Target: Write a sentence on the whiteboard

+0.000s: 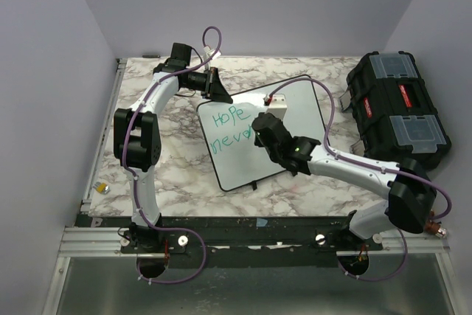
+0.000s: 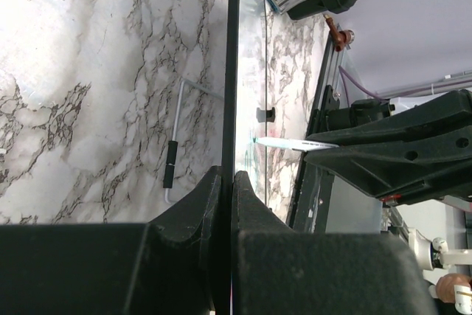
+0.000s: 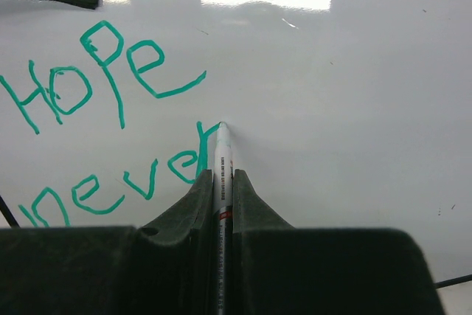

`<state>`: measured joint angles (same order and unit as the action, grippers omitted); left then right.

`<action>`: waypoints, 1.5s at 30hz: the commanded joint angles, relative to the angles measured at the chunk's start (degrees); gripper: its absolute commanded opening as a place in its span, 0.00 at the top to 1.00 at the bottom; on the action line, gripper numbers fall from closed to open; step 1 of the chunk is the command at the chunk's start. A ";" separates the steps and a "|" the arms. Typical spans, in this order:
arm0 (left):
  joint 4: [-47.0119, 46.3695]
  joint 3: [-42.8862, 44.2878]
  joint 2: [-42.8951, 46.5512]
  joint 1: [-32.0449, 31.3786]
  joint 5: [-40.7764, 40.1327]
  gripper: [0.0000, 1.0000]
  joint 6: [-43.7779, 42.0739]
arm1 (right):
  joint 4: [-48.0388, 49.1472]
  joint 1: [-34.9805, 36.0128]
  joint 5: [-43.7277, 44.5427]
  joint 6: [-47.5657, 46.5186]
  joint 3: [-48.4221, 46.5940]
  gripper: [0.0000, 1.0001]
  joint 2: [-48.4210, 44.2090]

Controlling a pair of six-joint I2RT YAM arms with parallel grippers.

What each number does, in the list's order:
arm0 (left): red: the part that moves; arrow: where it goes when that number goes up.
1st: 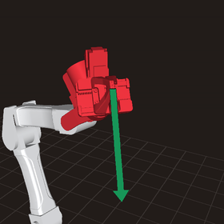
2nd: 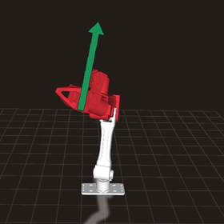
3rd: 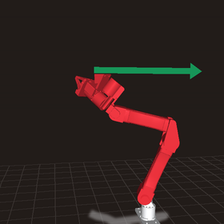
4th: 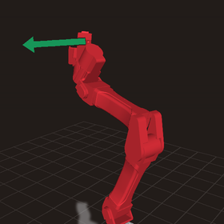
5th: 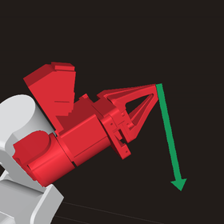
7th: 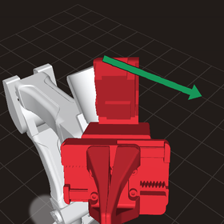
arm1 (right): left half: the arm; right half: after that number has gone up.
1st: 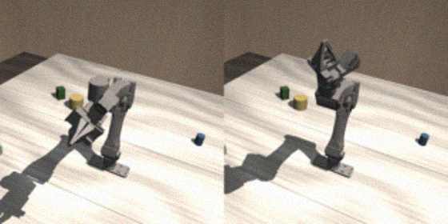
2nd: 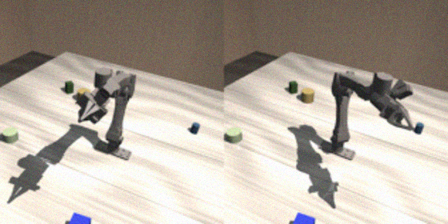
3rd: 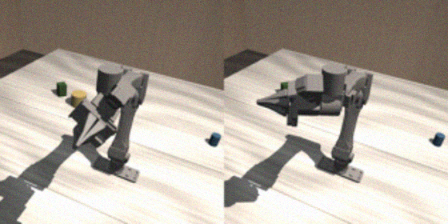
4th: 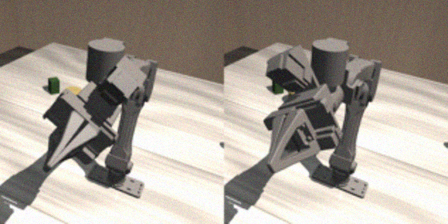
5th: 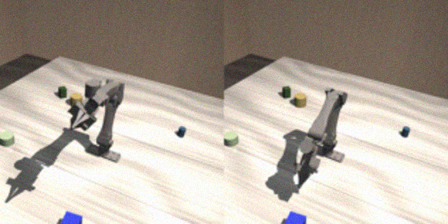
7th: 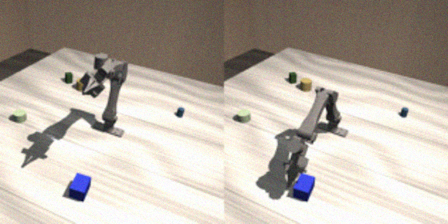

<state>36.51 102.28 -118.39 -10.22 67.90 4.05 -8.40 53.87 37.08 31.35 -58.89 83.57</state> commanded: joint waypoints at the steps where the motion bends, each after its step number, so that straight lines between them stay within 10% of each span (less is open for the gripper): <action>1: -2.65 1.08 1.76 0.02 -4.14 1.00 -3.28 | -2.88 -0.87 3.72 -1.04 -0.69 0.99 0.61; 28: -8.39 -1.96 3.35 -0.28 -7.06 1.00 0.24 | -3.70 -0.35 -18.43 -4.34 11.33 0.99 -19.72; 45: -10.69 -3.07 4.02 -0.16 -9.54 1.00 1.74 | -0.02 11.64 -10.75 -0.70 13.50 0.99 -14.19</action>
<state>33.06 100.55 -117.62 -10.55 66.30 8.29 -10.39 65.28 24.14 29.04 -45.74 68.60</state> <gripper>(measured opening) 0.066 0.124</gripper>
